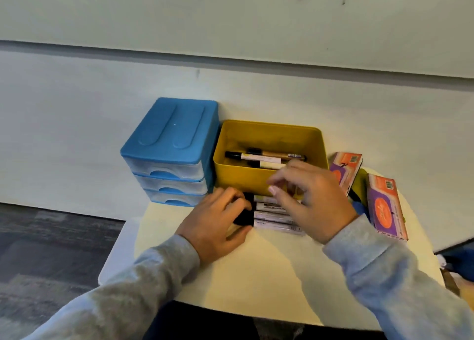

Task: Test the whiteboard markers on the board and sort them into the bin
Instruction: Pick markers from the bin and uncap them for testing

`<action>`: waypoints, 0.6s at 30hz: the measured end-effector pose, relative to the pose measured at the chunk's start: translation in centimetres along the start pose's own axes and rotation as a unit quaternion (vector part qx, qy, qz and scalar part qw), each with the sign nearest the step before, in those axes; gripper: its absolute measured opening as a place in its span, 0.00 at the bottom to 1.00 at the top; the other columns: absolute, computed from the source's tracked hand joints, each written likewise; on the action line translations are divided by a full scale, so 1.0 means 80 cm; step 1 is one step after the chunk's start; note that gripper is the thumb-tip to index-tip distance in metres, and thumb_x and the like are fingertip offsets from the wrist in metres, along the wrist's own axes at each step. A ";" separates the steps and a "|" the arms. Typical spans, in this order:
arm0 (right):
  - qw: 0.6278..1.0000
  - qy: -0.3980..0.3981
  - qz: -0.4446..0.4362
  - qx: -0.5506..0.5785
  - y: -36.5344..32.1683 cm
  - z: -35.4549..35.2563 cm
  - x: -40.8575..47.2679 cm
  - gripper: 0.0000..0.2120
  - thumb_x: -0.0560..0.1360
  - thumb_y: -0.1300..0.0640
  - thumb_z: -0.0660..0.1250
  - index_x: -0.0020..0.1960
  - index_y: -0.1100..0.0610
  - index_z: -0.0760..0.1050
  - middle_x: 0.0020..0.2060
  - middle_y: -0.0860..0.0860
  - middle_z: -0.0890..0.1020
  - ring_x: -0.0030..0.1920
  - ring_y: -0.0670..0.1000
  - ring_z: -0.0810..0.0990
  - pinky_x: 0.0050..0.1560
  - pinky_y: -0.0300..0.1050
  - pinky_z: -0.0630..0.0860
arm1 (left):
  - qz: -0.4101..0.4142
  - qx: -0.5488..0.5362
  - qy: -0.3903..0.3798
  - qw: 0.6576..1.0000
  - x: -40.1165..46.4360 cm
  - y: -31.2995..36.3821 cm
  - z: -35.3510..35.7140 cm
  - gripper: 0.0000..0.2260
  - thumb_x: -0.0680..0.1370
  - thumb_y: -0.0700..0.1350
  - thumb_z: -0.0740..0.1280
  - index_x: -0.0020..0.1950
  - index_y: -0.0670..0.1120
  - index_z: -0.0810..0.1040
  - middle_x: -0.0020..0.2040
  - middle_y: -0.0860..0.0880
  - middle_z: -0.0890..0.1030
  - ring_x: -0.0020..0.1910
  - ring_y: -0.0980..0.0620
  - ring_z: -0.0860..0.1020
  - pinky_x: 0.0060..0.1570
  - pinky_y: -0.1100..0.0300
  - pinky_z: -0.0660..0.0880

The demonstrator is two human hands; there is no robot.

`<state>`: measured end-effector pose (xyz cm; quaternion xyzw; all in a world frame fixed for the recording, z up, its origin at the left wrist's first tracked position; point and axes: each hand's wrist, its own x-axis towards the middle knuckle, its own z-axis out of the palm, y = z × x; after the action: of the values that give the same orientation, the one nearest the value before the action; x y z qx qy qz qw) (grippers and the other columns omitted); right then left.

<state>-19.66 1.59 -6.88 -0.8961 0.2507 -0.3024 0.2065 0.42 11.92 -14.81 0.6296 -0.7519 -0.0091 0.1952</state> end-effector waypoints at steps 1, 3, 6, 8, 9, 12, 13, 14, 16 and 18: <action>1.000 0.015 -0.003 0.000 -0.002 -0.010 0.023 0.02 0.77 0.58 0.71 0.48 0.56 0.83 0.41 0.47 0.81 0.41 0.46 0.78 0.42 0.38 0.73 | 0.002 0.005 0.010 1.000 0.001 -0.002 0.001 0.16 0.77 0.59 0.65 0.61 0.54 0.73 0.59 0.54 0.72 0.55 0.55 0.71 0.52 0.58 0.76; 1.000 0.014 0.000 -0.024 0.001 -0.022 0.069 0.02 0.76 0.60 0.71 0.46 0.55 0.83 0.39 0.48 0.82 0.41 0.47 0.79 0.43 0.39 0.74 | 0.007 0.007 0.023 1.000 0.001 -0.003 0.002 0.15 0.77 0.59 0.65 0.59 0.53 0.74 0.58 0.54 0.73 0.53 0.55 0.72 0.50 0.57 0.76; 0.980 -0.125 0.072 -0.141 0.030 -0.012 0.132 0.08 0.76 0.58 0.69 0.39 0.50 0.80 0.41 0.51 0.82 0.43 0.54 0.80 0.47 0.46 0.77 | 0.009 0.001 0.032 0.999 0.000 -0.003 0.001 0.14 0.77 0.59 0.65 0.59 0.53 0.74 0.58 0.55 0.72 0.52 0.56 0.72 0.49 0.59 0.75; 0.923 -0.254 0.139 -0.254 0.056 0.003 0.155 0.12 0.76 0.55 0.67 0.34 0.50 0.74 0.41 0.54 0.81 0.42 0.58 0.80 0.46 0.49 0.79 | 0.014 0.001 0.039 0.999 -0.001 -0.003 0.003 0.14 0.77 0.58 0.65 0.58 0.52 0.75 0.58 0.54 0.73 0.51 0.56 0.72 0.49 0.59 0.75; 0.895 -0.301 0.150 -0.295 0.064 0.011 0.159 0.10 0.76 0.55 0.66 0.36 0.51 0.76 0.41 0.54 0.82 0.42 0.59 0.80 0.47 0.50 0.79 | 0.016 0.001 0.043 0.999 -0.002 -0.003 0.003 0.14 0.77 0.58 0.65 0.58 0.52 0.75 0.57 0.54 0.73 0.51 0.56 0.72 0.49 0.60 0.75; 0.852 -0.365 0.143 -0.347 0.073 0.024 0.161 0.05 0.76 0.56 0.68 0.47 0.54 0.83 0.47 0.53 0.84 0.47 0.58 0.81 0.52 0.50 0.80 | 0.020 -0.003 0.052 0.998 -0.002 -0.005 0.006 0.14 0.77 0.58 0.66 0.58 0.52 0.75 0.56 0.53 0.74 0.51 0.55 0.73 0.49 0.59 0.75; 0.845 -0.376 0.139 -0.353 0.072 0.026 0.161 0.05 0.76 0.56 0.68 0.49 0.54 0.83 0.49 0.53 0.84 0.49 0.58 0.81 0.52 0.49 0.79 | 0.023 -0.005 0.057 0.998 -0.002 -0.005 0.007 0.13 0.77 0.57 0.66 0.57 0.51 0.75 0.56 0.53 0.74 0.50 0.54 0.74 0.49 0.59 0.76; 0.839 -0.387 0.139 -0.357 0.073 0.027 0.159 0.05 0.77 0.55 0.69 0.50 0.54 0.82 0.51 0.53 0.84 0.51 0.58 0.81 0.53 0.49 0.79 | 0.026 -0.006 0.062 0.998 -0.002 -0.005 0.008 0.13 0.77 0.57 0.67 0.57 0.51 0.75 0.55 0.53 0.75 0.50 0.54 0.74 0.48 0.59 0.76; 0.834 -0.400 0.146 -0.352 0.076 0.027 0.159 0.03 0.77 0.54 0.69 0.49 0.52 0.81 0.52 0.54 0.83 0.52 0.58 0.81 0.55 0.49 0.79 | 0.033 -0.003 0.070 0.997 -0.003 -0.006 0.007 0.13 0.77 0.56 0.67 0.56 0.51 0.76 0.55 0.52 0.76 0.50 0.53 0.74 0.48 0.59 0.76; 0.837 -0.401 0.149 -0.341 0.079 0.025 0.158 0.05 0.76 0.54 0.69 0.50 0.53 0.81 0.51 0.54 0.84 0.51 0.58 0.81 0.56 0.50 0.79 | 0.037 -0.004 0.075 0.996 -0.003 -0.006 0.008 0.12 0.77 0.56 0.67 0.56 0.50 0.76 0.55 0.52 0.76 0.50 0.53 0.75 0.48 0.58 0.76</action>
<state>-11.71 -10.19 -6.08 -0.9045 0.3639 0.2223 0.0127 0.70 11.88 -15.56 0.5995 -0.7579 0.0422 0.2540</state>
